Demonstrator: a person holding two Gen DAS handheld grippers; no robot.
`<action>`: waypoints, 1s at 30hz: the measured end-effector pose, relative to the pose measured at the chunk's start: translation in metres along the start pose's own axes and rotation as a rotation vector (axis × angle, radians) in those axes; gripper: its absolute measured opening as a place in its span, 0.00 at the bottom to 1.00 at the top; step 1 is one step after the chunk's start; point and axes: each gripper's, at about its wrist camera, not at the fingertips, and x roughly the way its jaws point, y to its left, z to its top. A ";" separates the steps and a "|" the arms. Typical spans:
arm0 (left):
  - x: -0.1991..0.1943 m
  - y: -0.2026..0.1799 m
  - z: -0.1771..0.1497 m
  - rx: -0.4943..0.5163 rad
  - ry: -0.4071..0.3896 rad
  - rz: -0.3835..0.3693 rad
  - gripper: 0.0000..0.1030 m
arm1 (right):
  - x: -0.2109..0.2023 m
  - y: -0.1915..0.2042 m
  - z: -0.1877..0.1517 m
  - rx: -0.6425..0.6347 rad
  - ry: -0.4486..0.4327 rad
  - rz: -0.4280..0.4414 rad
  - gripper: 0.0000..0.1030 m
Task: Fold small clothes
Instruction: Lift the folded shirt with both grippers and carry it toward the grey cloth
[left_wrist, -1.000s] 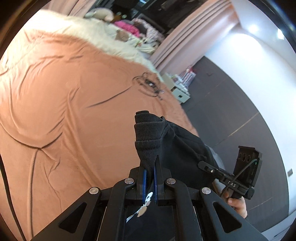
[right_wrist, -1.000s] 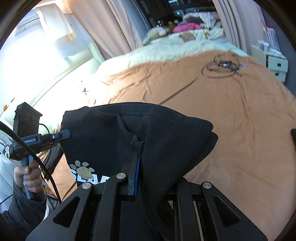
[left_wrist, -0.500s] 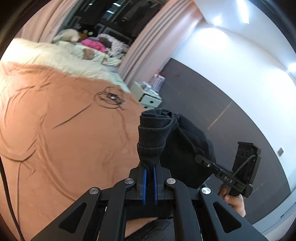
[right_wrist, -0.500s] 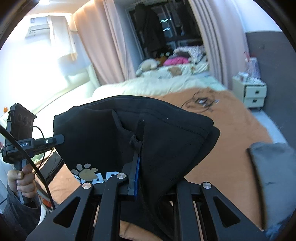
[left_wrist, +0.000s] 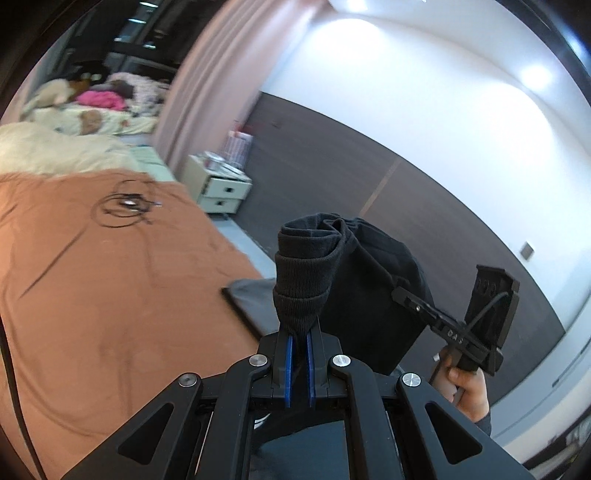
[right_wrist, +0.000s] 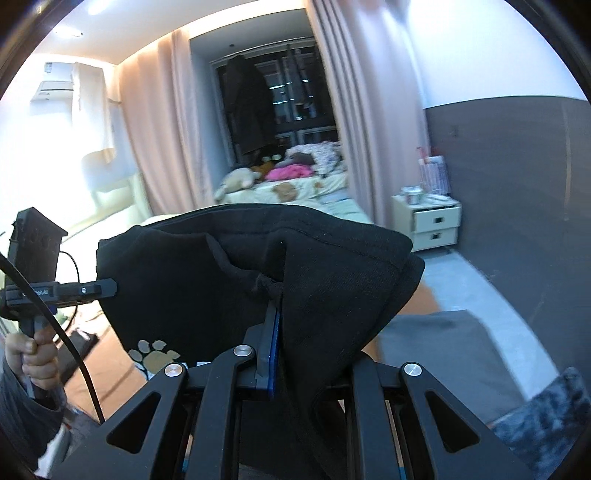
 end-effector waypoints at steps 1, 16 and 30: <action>0.011 -0.007 0.001 0.010 0.012 -0.018 0.05 | -0.010 -0.005 -0.002 0.005 -0.007 -0.023 0.09; 0.133 -0.107 0.016 0.131 0.143 -0.238 0.05 | -0.066 0.012 -0.010 0.079 -0.056 -0.274 0.09; 0.214 -0.096 0.029 0.108 0.221 -0.277 0.05 | -0.011 0.058 -0.023 0.133 -0.004 -0.359 0.09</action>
